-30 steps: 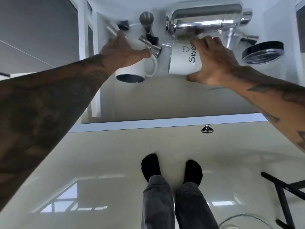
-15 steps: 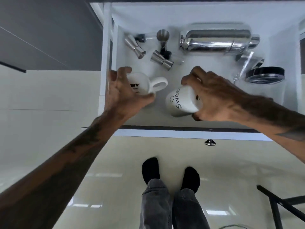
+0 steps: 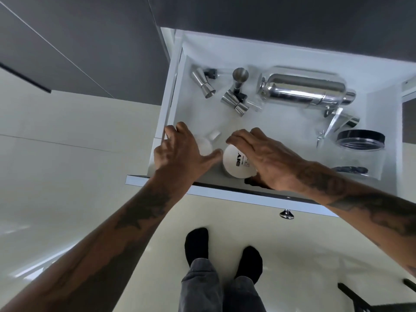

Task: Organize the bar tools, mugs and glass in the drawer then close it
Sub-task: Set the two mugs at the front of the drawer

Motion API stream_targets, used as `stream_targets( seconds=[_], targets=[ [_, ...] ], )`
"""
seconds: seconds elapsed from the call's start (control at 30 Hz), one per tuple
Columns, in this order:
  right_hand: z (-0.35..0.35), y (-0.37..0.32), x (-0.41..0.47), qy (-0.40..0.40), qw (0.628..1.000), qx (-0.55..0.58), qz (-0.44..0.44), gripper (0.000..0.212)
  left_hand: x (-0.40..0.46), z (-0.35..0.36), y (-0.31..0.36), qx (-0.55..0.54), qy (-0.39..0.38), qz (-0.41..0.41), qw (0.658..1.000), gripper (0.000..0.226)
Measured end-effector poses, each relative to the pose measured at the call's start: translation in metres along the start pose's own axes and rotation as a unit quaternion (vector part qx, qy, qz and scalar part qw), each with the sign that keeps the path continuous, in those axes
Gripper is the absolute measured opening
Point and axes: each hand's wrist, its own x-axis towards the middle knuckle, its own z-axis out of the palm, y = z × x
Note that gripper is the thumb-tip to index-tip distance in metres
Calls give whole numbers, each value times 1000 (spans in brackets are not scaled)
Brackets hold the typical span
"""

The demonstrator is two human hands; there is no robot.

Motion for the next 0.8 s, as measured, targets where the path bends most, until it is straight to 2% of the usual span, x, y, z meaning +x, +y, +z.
stream_targets(
  seconds=[0.07, 0.13, 0.2, 0.3, 0.4, 0.5, 0.57, 0.63, 0.7, 0.73, 0.8],
  targets=[
    [-1, 2, -10, 32, 998, 44, 19, 105, -4, -10, -7, 11, -22, 45, 999, 100],
    [-3, 1, -18, 78, 986, 128, 69, 105, -6, -19, -13, 27, -45, 134, 990, 104],
    [-3, -2, -18, 88, 973, 183, 114, 104, -5, -23, -17, 47, -67, 182, 980, 97],
    [1, -6, -12, 70, 974, 175, 125, 90, -3, -20, -14, 28, -50, 150, 987, 81],
    [2, -9, -13, 66, 976, 178, 111, 83, -2, -15, -12, -6, -44, 93, 995, 78],
    [0, -6, -20, 32, 972, 204, 116, 82, -4, -15, -15, 15, -50, 73, 996, 79],
    [-10, 4, -23, 18, 938, 303, 170, 82, -5, -24, -18, 24, -58, 80, 995, 80],
    [-22, 27, -27, 116, 874, 395, 259, 58, 1, -39, -22, 3, -40, 78, 996, 77],
    [-31, 61, -42, 234, 801, 403, 374, 25, 8, -57, -19, -53, -14, 66, 996, 66],
    [-35, 78, -53, 260, 779, 387, 420, 15, 9, -65, -16, -86, 0, 57, 995, 57],
    [-37, 99, -74, 226, 772, 352, 479, 5, 9, -75, -2, -146, 17, 60, 987, 40]
  ],
)
